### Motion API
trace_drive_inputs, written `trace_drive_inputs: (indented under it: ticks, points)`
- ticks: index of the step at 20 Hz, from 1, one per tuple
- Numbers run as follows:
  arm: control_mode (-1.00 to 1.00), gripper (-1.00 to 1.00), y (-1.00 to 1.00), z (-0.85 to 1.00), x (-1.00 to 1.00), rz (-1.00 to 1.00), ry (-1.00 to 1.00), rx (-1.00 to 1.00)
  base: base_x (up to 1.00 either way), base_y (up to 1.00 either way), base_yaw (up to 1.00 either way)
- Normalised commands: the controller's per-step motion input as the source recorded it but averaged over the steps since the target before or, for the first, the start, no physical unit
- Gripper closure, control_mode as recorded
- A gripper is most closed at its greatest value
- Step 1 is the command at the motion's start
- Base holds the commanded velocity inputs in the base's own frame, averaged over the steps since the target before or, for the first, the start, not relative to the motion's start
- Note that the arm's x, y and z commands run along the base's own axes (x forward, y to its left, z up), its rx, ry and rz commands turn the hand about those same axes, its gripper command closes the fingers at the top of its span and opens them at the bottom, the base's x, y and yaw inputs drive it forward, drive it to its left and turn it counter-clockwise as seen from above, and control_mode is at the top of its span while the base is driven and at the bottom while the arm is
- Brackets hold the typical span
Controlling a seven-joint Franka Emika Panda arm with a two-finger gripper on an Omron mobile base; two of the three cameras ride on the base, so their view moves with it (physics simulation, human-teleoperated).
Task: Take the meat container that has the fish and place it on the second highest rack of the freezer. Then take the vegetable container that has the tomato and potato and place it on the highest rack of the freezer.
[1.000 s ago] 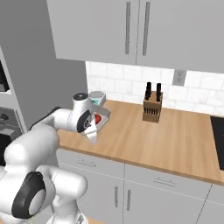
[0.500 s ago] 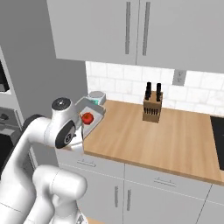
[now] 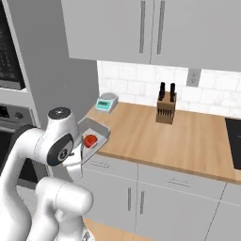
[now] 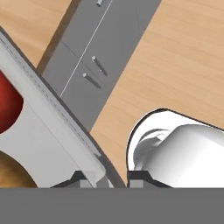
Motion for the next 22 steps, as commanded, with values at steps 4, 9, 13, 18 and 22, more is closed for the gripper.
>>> trace_drive_inputs:
  ticks: [4, 9, 13, 18, 22]
  points:
    - [1.00, 1.00, 0.00, 0.00, 0.00, 0.00, 0.00, 0.00, -1.00, 0.29, 0.21]
    - [1.00, 1.00, 0.00, 0.00, 0.00, 0.00, 0.00, 0.00, -0.77, 0.37, 0.58]
    - [1.00, 1.00, 0.00, 0.00, 0.00, 0.00, 0.00, 0.00, -0.19, 0.75, 0.74]
    - [1.00, 1.00, 0.00, 0.00, 0.00, 0.00, 0.00, 0.00, 0.13, 1.00, 0.44]
    - [1.00, 1.00, 0.00, 0.00, 0.00, 0.00, 0.00, 0.00, 0.85, 1.00, 0.24]
